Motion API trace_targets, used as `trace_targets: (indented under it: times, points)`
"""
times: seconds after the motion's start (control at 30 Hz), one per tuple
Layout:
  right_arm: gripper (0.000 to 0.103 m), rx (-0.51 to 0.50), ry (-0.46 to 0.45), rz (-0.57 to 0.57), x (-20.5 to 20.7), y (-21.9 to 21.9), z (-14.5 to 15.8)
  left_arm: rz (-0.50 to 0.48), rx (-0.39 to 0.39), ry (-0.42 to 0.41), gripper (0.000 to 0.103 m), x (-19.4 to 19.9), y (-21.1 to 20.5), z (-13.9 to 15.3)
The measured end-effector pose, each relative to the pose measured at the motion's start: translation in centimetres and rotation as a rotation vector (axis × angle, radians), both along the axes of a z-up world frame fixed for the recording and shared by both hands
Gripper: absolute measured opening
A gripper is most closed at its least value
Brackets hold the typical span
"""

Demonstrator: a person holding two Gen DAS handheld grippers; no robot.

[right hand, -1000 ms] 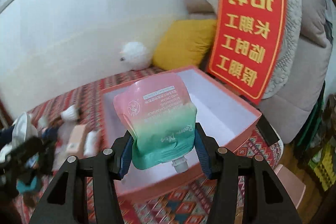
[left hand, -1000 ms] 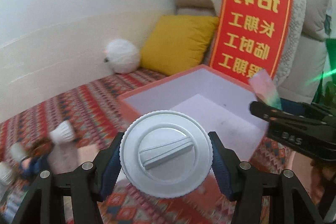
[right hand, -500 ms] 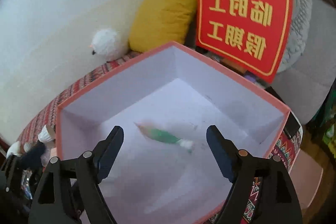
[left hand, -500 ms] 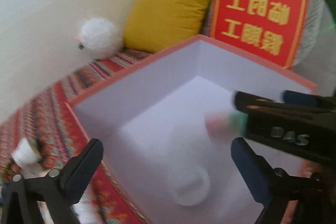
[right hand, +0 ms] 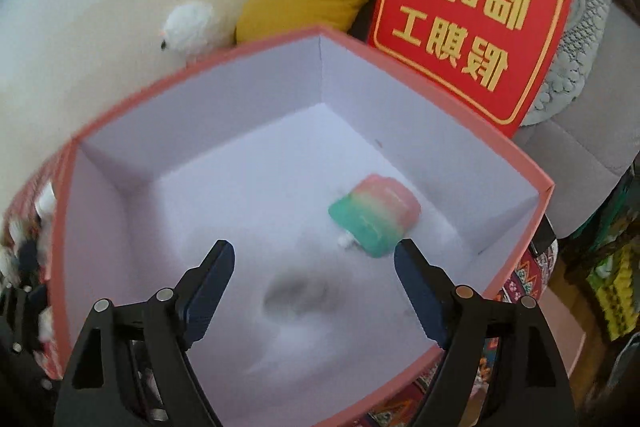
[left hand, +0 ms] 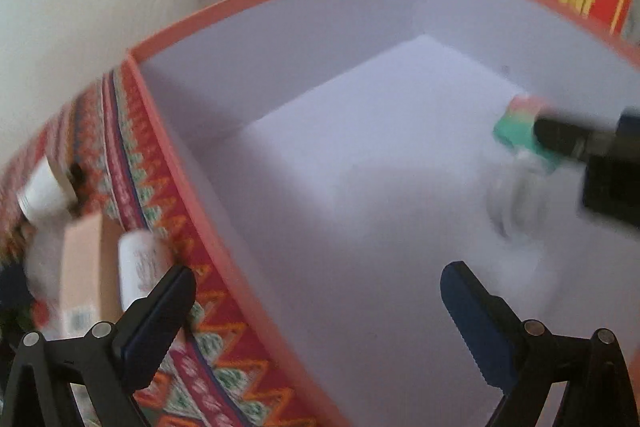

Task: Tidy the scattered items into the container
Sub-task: 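Carry pouch and lid into the pink box and open both tools, then grasp the black glove with right tool while left tool grasps the white plush bunny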

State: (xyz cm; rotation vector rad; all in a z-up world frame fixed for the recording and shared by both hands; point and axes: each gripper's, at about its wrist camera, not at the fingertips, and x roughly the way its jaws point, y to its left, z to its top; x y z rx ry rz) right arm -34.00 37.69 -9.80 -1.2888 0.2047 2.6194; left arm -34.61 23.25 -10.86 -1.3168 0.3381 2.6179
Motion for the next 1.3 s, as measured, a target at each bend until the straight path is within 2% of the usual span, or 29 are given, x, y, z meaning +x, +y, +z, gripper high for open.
trace_targets:
  times: [0.07,0.13,0.2,0.37,0.5,0.57,0.63,0.67,0.7,0.8,0.93,1.1,1.2,1.3]
  points:
    - [0.085,0.058,-0.015,0.023,0.3,-0.8,-0.1,0.038,0.028,-0.004,0.101,0.7,-0.9,0.4]
    - [0.086,0.091,-0.022,0.044,0.7,-1.6,-0.1,0.046,0.023,0.007,0.101,1.7,-1.5,0.7]
    - [0.089,0.121,-0.043,0.056,1.3,-2.3,-0.4,0.059,0.021,0.020,0.101,2.8,-2.1,1.2]
    - [0.095,0.245,-0.104,0.102,2.7,-5.6,-0.7,0.098,0.038,-0.005,0.101,4.2,-3.8,1.4]
    - [0.095,0.195,-0.128,0.107,3.2,-6.4,-1.0,0.109,0.057,-0.013,0.101,4.9,-5.0,1.7]
    - [0.094,0.155,-0.086,0.080,3.4,-6.3,0.0,0.089,0.108,-0.019,0.100,5.4,-5.6,2.2]
    - [0.094,0.141,-0.004,0.050,4.1,-6.5,2.2,0.068,0.172,-0.014,0.100,6.2,-6.6,3.1]
    - [0.094,0.135,0.049,0.045,4.5,-6.8,3.5,0.075,0.187,0.024,0.100,6.9,-7.5,4.0]
    - [0.094,0.120,0.103,0.045,5.1,-7.3,4.9,0.091,0.197,0.083,0.100,8.0,-9.0,5.5]
    - [0.095,0.041,0.237,0.085,6.6,-9.4,8.3,0.125,0.212,0.165,0.100,10.2,-13.0,8.0]
    - [0.096,-0.061,0.313,0.215,7.7,-14.3,10.5,0.216,0.205,0.220,0.100,12.9,-20.6,9.6]
    - [0.096,-0.074,0.286,0.409,8.2,-23.5,9.8,0.390,0.167,0.210,0.101,17.1,-31.1,7.8]
    - [0.096,-0.042,0.236,0.538,8.9,-29.5,7.9,0.505,0.129,0.187,0.101,20.1,-37.1,5.5]
    - [0.096,-0.010,0.173,0.668,9.6,-35.8,5.7,0.604,0.125,0.146,0.101,22.1,-41.7,3.2]
